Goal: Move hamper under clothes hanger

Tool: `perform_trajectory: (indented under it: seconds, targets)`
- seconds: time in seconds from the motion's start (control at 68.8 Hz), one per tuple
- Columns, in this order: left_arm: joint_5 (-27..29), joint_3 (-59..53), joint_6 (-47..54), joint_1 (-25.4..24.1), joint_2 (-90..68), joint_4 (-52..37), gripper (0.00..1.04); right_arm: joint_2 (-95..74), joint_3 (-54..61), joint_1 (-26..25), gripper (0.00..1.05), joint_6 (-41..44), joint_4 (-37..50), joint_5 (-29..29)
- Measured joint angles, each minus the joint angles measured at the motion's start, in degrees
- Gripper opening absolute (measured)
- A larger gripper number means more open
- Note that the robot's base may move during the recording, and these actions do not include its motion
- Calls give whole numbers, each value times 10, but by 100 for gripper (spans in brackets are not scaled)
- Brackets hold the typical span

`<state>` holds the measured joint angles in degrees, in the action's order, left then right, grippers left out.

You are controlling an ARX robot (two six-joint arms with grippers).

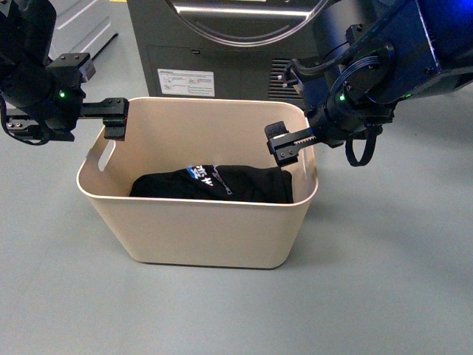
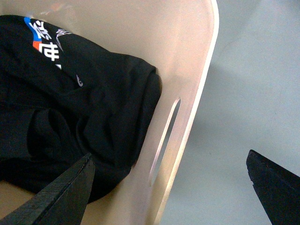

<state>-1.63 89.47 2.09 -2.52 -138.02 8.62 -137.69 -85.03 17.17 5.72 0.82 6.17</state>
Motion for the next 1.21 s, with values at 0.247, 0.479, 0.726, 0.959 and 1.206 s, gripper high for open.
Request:
perform_trajectory:
  seconds: [0.247,0.479,0.726,0.959,1.206]
  targets:
    - [-1,10,24,-8,-20,-5,98,-32,-51,-5,97,-43,-42,-8]
    - [-6,10,36,-11,-21,-15,98,-56,-83,-11,97,-104,-80,-11]
    - [-11,6,49,-11,-21,-41,98,-69,-89,-10,97,-123,-83,8]
    - [-11,-2,54,-11,-30,-50,98,-73,-90,-6,97,-129,-83,13]
    - [-12,-10,56,-14,-37,-62,98,-85,-99,-1,97,-131,-81,19]
